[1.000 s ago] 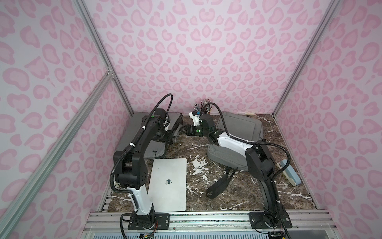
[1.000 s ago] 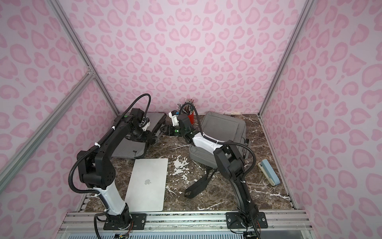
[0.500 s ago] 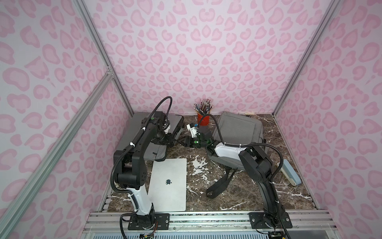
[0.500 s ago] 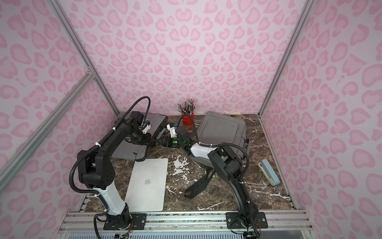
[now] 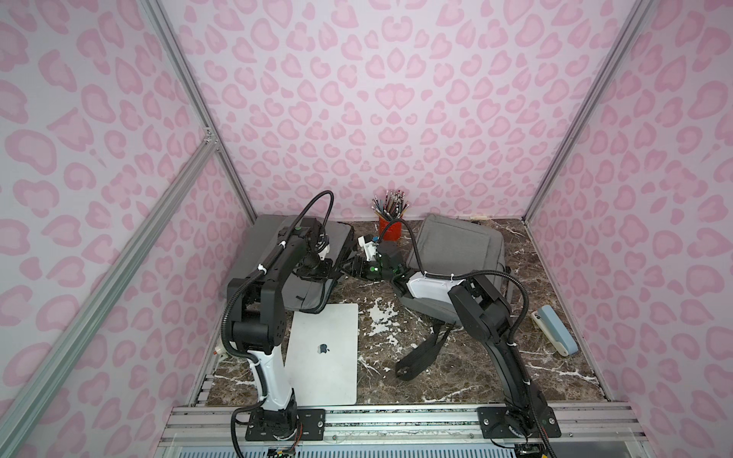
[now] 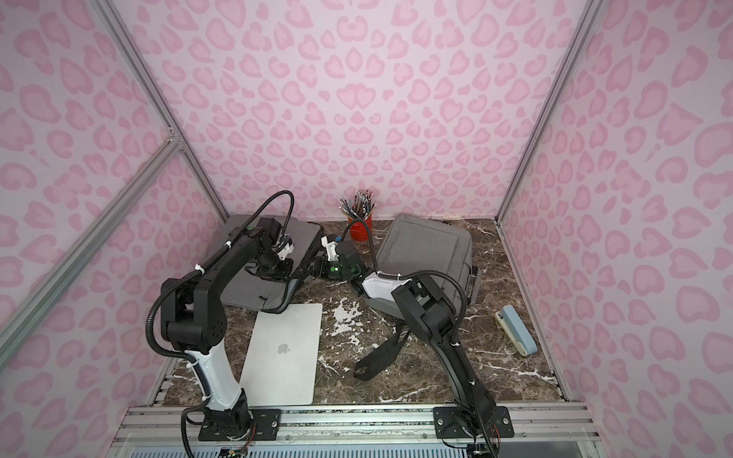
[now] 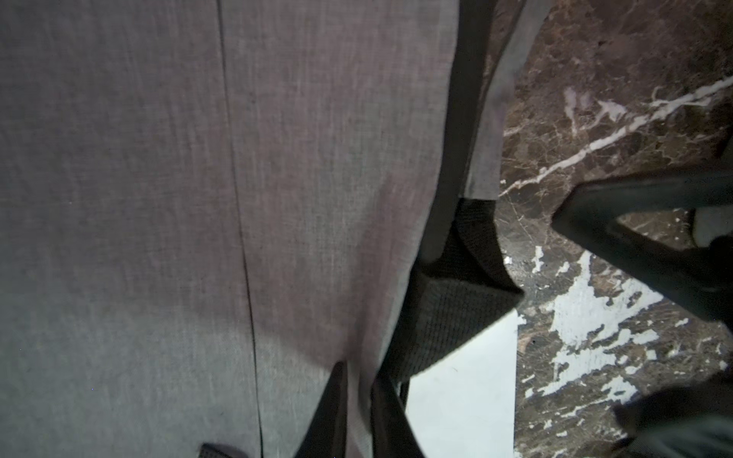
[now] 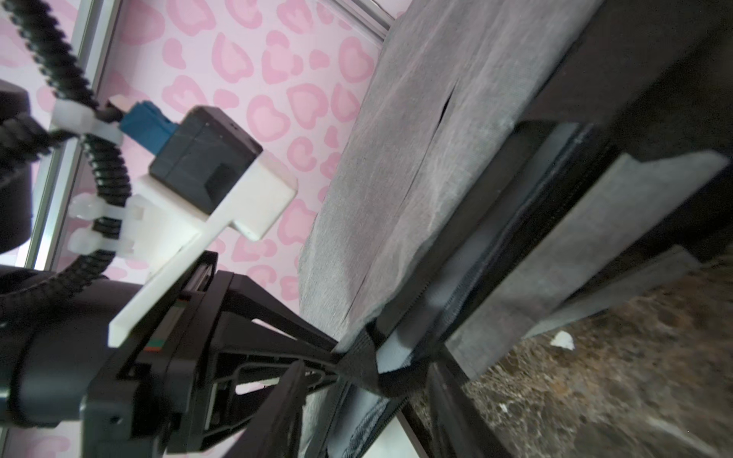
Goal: Open the zippered laptop bag and take out the laptop
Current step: Place the zippered laptop bag in the zippered laptop bag, then open the bag flap on the zippered laptop bag.
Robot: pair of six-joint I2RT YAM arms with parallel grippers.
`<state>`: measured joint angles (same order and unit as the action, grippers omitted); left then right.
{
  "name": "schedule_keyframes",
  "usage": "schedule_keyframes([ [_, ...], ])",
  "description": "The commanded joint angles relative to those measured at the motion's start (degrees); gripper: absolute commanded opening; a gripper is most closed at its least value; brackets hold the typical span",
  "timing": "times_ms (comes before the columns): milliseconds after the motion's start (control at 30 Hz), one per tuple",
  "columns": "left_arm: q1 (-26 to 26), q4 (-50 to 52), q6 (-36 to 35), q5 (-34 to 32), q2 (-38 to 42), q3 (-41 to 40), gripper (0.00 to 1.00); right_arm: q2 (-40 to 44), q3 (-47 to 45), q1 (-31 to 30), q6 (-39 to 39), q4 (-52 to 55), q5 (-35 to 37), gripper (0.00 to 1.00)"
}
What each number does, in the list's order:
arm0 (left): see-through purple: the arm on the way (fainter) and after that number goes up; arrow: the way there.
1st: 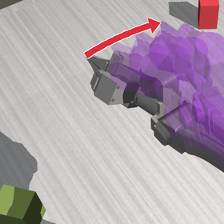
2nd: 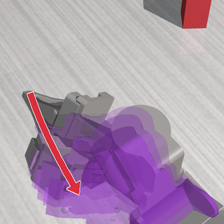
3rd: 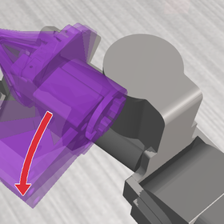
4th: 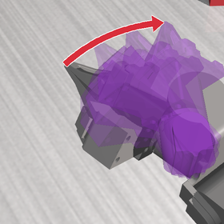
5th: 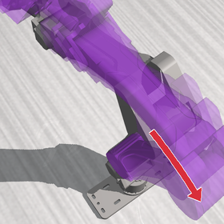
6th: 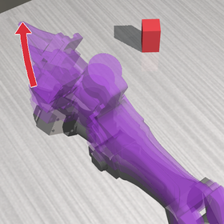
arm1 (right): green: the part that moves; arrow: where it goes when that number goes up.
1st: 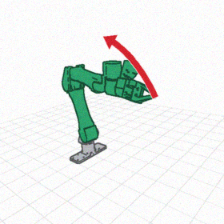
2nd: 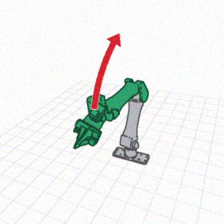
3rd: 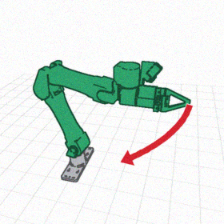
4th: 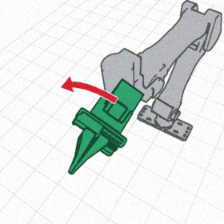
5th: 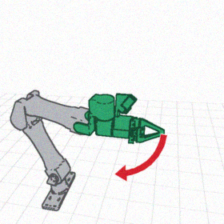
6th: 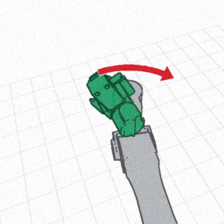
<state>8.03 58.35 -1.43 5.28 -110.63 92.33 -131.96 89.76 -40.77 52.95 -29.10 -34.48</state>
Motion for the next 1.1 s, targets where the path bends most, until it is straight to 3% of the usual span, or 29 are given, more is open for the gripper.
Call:
schedule_keyframes([
  [0,0.5,-0.6,-0.4,-2.4,-0.8,1.1,0.15,0.5,-1.7,0.3,-0.5,-2.1,0.3,0.51],
  [100,0.7,-0.4,-0.7,-3.5,-1.2,1.4,0.14,2.8,-3.6,0.3,-0.1,-2.8,0.0,0.51],
  [267,0.7,-0.1,-1.0,-1.9,-1.4,1.8,0.02,4.6,-6.2,0.3,0.7,-4.4,-0.7,0.51],
  [467,0.7,0.8,-0.4,-2.3,0.0,4.7,0.02,6.6,-9.5,-0.2,3.5,-7.7,-2.0,0.51],
  [700,0.5,1.8,-0.9,-3.4,3.9,8.7,0.02,7.0,-13.2,-1.9,11.9,-12.9,-1.7,0.48],
  [1067,-0.1,0.4,0.0,-1.4,8.7,9.6,0.02,-4.6,0.2,-4.0,18.3,-13.5,-1.8,0.39],
])
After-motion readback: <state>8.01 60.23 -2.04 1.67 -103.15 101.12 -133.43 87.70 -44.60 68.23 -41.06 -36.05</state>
